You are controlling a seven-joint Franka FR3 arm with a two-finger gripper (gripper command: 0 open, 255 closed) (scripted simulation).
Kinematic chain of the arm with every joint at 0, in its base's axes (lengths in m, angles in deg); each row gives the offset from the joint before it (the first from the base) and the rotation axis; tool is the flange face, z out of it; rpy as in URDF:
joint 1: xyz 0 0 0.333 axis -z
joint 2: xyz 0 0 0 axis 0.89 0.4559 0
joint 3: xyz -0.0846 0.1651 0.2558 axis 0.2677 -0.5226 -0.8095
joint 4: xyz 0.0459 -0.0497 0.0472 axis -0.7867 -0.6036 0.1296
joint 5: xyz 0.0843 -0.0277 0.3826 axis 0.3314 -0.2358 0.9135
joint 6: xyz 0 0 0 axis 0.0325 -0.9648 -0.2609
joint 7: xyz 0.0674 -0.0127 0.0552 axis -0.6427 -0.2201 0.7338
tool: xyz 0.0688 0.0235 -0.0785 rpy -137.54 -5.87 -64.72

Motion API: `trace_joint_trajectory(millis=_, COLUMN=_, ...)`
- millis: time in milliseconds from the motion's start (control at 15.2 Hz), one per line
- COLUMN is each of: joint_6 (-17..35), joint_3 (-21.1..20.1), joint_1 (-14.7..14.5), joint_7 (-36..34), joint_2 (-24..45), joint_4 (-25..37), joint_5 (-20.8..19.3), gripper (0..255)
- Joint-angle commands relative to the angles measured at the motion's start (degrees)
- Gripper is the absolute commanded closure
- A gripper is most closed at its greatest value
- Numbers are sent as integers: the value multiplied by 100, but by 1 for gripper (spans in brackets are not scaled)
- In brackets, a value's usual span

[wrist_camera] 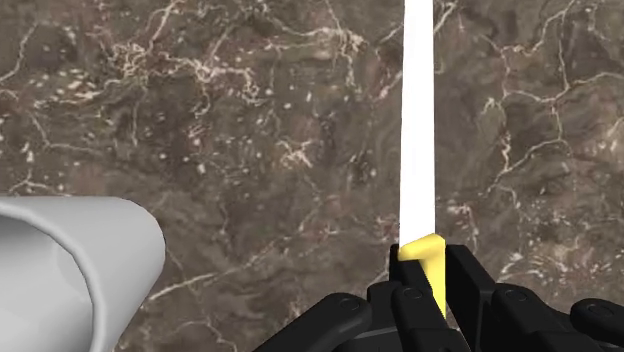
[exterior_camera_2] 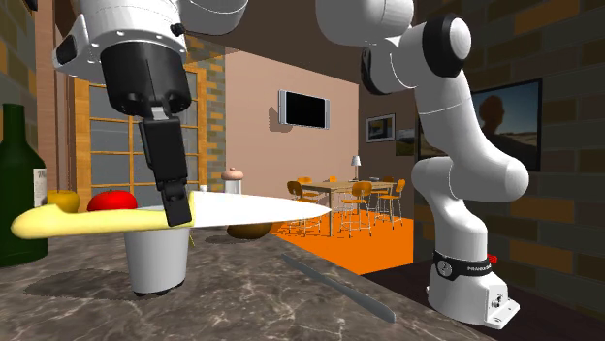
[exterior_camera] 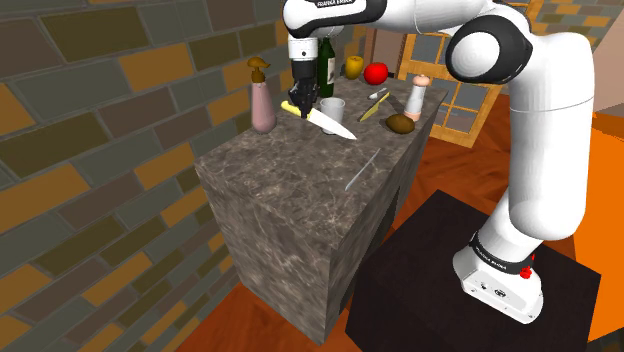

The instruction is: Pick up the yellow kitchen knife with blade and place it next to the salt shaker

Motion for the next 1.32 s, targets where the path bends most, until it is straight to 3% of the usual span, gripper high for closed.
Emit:
trace_joint_trajectory(millis=0, joint_6=-196, joint_3=-3, joint_1=2, joint_7=-32, joint_2=52, joint_4=248, joint_5=-1, gripper=255)
trace_joint_trajectory(millis=726, joint_6=-1175, joint_3=-16, joint_1=32, joint_7=-169, joint_2=291, joint_4=1476, joint_5=8, gripper=255)
trace_joint_trajectory(millis=1254, joint_6=-2154, joint_3=-45, joint_1=68, joint_7=-318, joint_2=837, joint_4=3012, joint_5=35, gripper=255)
